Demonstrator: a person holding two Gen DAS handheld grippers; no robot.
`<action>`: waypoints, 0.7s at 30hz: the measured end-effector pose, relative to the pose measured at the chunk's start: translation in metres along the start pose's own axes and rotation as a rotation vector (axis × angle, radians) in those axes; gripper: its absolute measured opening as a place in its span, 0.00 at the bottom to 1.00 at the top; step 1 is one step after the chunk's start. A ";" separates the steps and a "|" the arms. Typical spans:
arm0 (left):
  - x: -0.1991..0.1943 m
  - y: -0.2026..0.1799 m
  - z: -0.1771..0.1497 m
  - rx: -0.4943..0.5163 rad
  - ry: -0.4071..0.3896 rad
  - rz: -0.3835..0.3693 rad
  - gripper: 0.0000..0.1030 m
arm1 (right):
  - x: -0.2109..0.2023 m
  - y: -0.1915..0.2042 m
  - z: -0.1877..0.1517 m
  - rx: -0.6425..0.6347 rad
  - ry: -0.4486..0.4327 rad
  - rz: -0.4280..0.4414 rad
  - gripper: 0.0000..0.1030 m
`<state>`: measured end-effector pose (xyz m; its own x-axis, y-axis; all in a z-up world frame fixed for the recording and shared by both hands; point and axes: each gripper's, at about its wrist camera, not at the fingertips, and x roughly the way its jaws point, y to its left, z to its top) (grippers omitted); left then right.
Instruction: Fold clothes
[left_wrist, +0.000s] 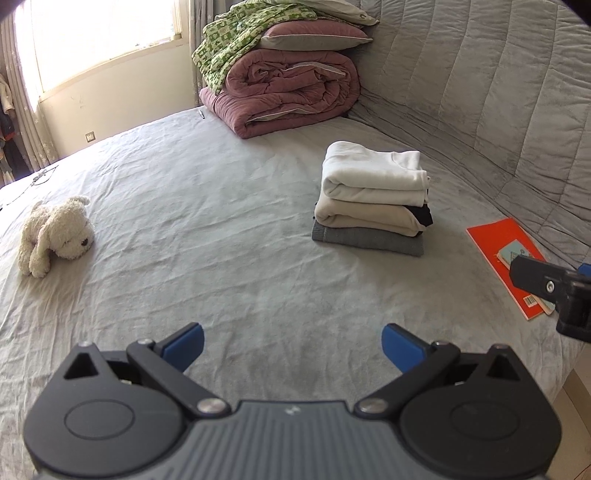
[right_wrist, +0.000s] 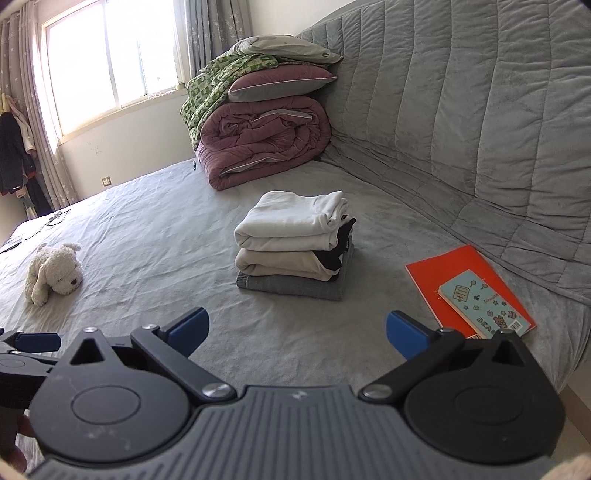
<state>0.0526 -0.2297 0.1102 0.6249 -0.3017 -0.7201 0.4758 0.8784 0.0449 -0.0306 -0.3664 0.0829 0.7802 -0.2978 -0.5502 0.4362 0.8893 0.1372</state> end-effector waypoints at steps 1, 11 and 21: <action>-0.002 0.000 -0.002 -0.003 0.002 -0.003 1.00 | -0.003 0.000 -0.001 0.002 -0.001 0.001 1.00; -0.030 0.002 -0.013 -0.045 0.007 -0.005 1.00 | -0.045 0.004 -0.012 0.052 -0.037 -0.002 1.00; -0.050 0.006 -0.019 -0.033 0.001 -0.019 1.00 | -0.060 0.020 -0.011 0.004 -0.058 -0.022 1.00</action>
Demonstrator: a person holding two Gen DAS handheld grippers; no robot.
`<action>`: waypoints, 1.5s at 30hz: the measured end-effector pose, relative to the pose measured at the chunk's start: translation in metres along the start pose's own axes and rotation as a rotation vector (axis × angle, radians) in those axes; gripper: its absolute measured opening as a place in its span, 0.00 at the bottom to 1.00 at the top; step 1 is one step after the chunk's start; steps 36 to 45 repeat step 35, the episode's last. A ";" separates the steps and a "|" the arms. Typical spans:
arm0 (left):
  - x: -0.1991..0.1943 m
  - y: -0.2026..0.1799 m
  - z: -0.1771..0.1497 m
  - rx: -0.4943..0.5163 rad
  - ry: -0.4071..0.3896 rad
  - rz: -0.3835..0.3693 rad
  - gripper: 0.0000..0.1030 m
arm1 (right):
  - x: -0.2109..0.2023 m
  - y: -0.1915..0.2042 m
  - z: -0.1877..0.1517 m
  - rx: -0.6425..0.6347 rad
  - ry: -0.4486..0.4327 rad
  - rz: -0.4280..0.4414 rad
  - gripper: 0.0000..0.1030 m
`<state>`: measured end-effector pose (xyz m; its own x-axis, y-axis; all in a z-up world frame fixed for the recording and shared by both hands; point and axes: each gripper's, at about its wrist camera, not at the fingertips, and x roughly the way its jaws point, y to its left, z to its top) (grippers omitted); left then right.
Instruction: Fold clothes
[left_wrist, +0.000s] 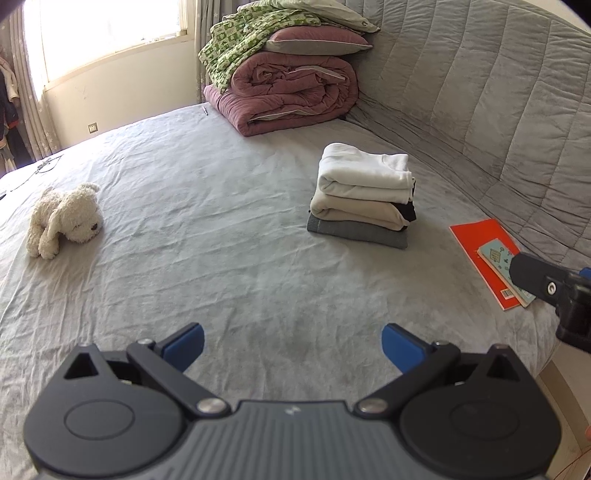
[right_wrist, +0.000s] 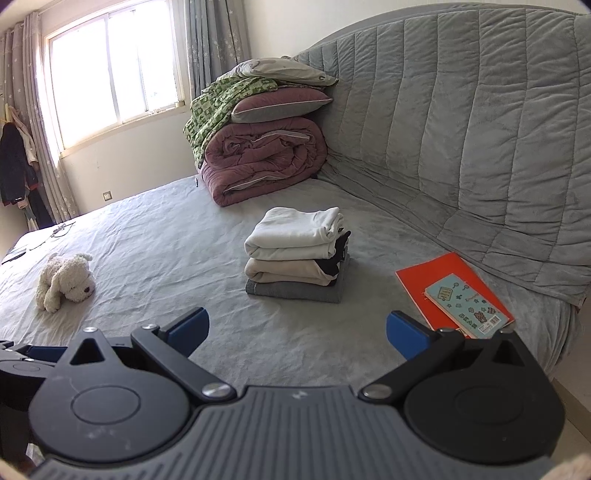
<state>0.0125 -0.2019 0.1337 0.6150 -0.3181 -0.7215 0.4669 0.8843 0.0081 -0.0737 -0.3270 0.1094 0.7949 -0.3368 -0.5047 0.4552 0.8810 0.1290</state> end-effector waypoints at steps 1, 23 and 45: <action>-0.002 0.001 0.000 -0.001 -0.003 0.000 1.00 | 0.000 0.001 0.000 -0.004 0.000 -0.007 1.00; -0.006 0.012 0.000 -0.021 0.005 -0.021 1.00 | -0.002 0.017 0.001 -0.027 0.000 0.000 1.00; 0.005 0.031 -0.004 -0.067 0.044 -0.012 1.00 | 0.009 0.034 -0.006 -0.051 0.020 0.015 1.00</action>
